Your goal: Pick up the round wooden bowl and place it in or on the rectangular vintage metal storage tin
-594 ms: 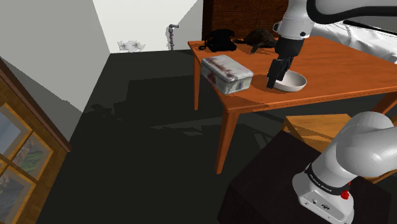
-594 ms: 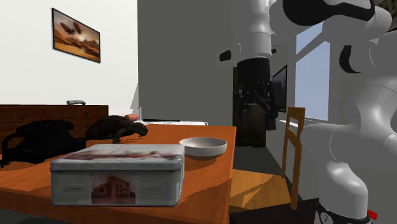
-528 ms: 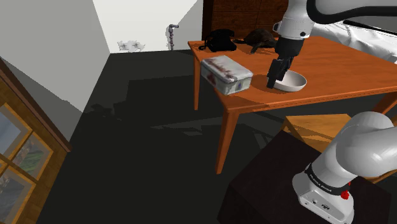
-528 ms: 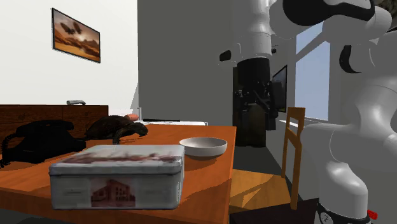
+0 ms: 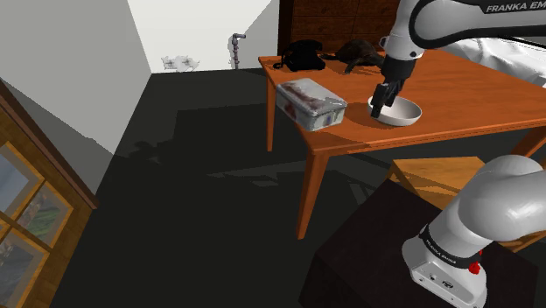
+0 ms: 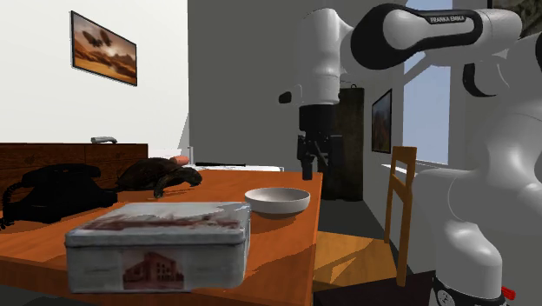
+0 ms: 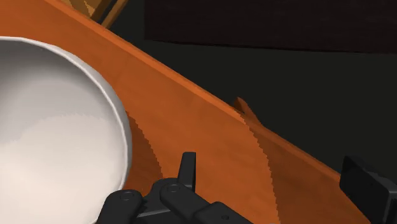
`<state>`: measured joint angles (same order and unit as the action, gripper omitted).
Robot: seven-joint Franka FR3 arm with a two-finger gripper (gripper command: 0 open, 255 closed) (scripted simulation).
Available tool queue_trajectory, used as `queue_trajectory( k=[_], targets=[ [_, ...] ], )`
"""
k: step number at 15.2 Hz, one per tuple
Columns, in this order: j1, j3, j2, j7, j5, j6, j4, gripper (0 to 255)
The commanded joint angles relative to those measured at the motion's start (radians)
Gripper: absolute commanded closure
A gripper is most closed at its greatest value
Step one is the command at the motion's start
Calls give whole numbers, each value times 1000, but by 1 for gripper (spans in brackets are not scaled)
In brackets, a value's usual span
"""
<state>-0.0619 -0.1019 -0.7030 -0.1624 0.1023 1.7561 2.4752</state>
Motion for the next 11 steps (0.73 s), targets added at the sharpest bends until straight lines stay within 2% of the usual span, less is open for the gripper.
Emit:
queue_trajectory(
  k=[1,7,11],
  targets=[
    [-23,-21,24,-18,42,39,2,0],
    [-92,-89,118,-69,156,159,-18,0],
    [-101,-104,137,-71,172,212,12,0]
  ],
)
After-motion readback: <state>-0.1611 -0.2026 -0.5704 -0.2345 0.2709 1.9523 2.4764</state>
